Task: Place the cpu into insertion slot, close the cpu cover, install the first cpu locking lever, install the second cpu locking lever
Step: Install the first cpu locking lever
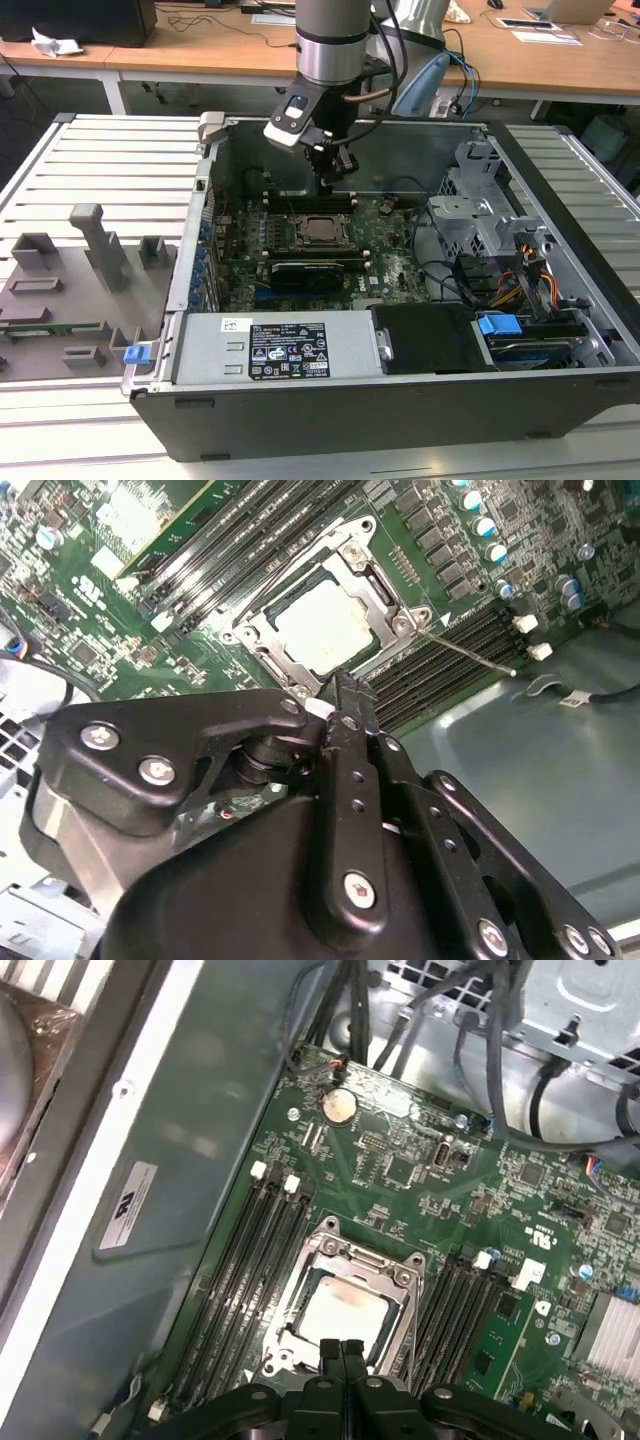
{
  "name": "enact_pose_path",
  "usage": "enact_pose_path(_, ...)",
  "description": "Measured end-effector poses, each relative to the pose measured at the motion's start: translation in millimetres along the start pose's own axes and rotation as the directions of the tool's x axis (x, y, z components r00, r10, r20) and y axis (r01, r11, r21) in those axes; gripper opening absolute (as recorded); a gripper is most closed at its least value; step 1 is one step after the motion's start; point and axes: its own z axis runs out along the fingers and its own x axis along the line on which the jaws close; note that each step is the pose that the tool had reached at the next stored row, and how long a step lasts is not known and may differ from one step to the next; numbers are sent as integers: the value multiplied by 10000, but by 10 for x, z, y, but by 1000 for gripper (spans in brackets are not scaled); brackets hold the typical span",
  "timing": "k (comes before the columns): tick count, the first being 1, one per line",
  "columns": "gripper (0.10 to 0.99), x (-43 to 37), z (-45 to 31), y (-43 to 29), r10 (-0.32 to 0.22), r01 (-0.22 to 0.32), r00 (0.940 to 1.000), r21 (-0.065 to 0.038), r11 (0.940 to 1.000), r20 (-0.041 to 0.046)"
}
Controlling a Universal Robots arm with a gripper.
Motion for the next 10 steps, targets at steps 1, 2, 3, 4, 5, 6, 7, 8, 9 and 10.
enact_pose_path(1,106,0,0,0,-98,98,10000,1,10000,-5)
enact_pose_path(2,106,0,0,0,-239,239,9997,1,9997,-11)
enact_pose_path(3,106,0,0,0,-372,372,9993,2,9993,-17)
enact_pose_path(4,106,0,0,0,-477,477,9989,3,9989,-22)
enact_pose_path(5,106,0,0,0,-642,642,9979,4,9979,-29)
enact_pose_path(6,106,0,0,0,-837,837,9965,5,9965,-38)
enact_pose_path(7,106,0,0,0,-960,960,9954,6,9954,-43)
enact_pose_path(8,106,0,0,0,-1069,1069,9943,6,9943,-48)
enact_pose_path(9,106,0,0,0,-1188,1188,9929,6,9929,-54)
enact_pose_path(10,106,0,0,0,-1294,1294,9916,7,9916,-58)
